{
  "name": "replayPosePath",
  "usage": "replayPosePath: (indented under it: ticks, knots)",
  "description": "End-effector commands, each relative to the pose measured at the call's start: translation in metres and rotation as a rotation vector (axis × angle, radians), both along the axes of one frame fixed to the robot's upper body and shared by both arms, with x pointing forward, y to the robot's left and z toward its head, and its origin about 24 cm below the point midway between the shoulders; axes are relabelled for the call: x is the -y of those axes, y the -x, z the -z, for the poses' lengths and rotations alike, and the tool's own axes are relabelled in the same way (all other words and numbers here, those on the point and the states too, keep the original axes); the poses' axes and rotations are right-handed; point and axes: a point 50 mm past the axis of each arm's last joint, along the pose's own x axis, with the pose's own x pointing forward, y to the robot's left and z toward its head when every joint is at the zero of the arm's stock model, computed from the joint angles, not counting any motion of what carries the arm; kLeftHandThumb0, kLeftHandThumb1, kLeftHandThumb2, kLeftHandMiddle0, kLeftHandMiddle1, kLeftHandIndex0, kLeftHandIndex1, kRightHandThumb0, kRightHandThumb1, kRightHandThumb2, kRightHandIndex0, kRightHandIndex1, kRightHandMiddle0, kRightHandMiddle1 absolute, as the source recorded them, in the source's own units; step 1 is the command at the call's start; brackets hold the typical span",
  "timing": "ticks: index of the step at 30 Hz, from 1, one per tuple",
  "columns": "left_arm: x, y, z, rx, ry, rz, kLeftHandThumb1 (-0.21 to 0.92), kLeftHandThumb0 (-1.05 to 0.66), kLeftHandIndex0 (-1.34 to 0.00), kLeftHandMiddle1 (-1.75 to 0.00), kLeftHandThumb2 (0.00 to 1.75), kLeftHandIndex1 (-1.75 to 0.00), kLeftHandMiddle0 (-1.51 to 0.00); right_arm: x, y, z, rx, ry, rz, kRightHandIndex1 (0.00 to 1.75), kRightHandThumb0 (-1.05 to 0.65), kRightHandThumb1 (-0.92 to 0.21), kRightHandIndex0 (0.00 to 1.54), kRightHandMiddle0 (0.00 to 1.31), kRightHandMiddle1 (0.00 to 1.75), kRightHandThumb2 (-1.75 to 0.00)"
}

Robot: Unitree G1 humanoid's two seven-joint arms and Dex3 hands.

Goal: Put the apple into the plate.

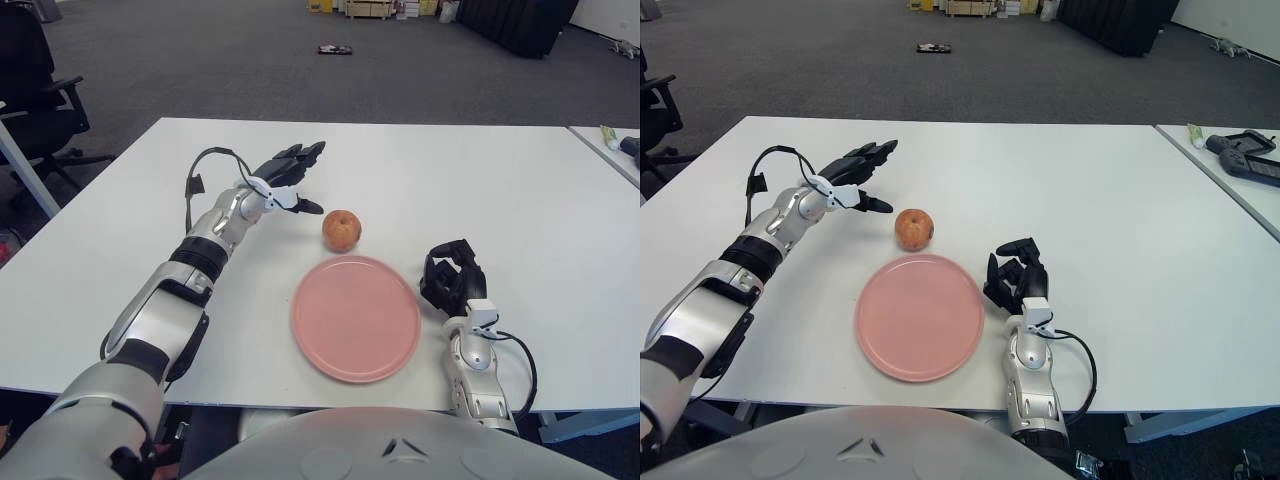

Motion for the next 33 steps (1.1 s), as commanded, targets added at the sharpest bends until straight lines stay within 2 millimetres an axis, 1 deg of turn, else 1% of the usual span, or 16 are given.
replayPosePath:
  ticks: [1,4,8,17,22,24,33]
  knots:
    - [0.000,-0.007,-0.024,0.065,0.016,0.011,0.83,-1.04,0.00,0.00,0.10,0.00,0.00,-0.001,-0.002,0.000,-0.002,0.000,-0.006,1.75,-0.40,-0.60,0.74,0.39,1.75,-0.96]
    - [0.001,-0.007,-0.026,0.069,0.024,0.018,0.83,-1.05,0.00,0.00,0.10,0.00,0.00,-0.002,-0.002,-0.001,-0.001,-0.002,-0.006,1.75,-0.40,-0.61,0.74,0.39,1.75,-0.96]
    - [0.010,-0.004,-0.032,0.054,0.054,0.061,0.83,-1.05,0.00,0.00,0.09,0.00,0.00,-0.002,-0.002,0.000,-0.003,-0.009,-0.002,1.75,-0.40,-0.61,0.73,0.39,1.75,-0.96]
    - [0.034,0.005,-0.027,0.040,0.056,0.165,0.83,-1.05,0.00,0.00,0.10,0.00,0.00,-0.002,-0.002,0.000,-0.004,-0.018,0.002,1.75,-0.40,-0.60,0.71,0.39,1.75,-0.96]
    - [0.049,0.006,-0.022,-0.005,-0.011,0.228,0.82,-1.04,0.00,0.00,0.10,0.00,0.00,-0.003,-0.002,0.000,-0.007,-0.010,-0.001,1.75,-0.40,-0.60,0.71,0.39,1.75,-0.96]
    - [0.054,0.006,-0.019,-0.028,-0.041,0.241,0.81,-1.01,0.00,0.00,0.09,0.00,0.00,-0.003,-0.002,0.000,-0.008,-0.009,0.001,1.75,-0.40,-0.60,0.72,0.39,1.75,-0.96]
    - [0.065,0.008,-0.005,-0.066,-0.164,0.294,0.78,-0.93,0.00,0.00,0.10,0.00,0.00,-0.004,-0.001,0.000,-0.003,-0.034,0.004,1.75,-0.40,-0.61,0.72,0.39,1.75,-0.96]
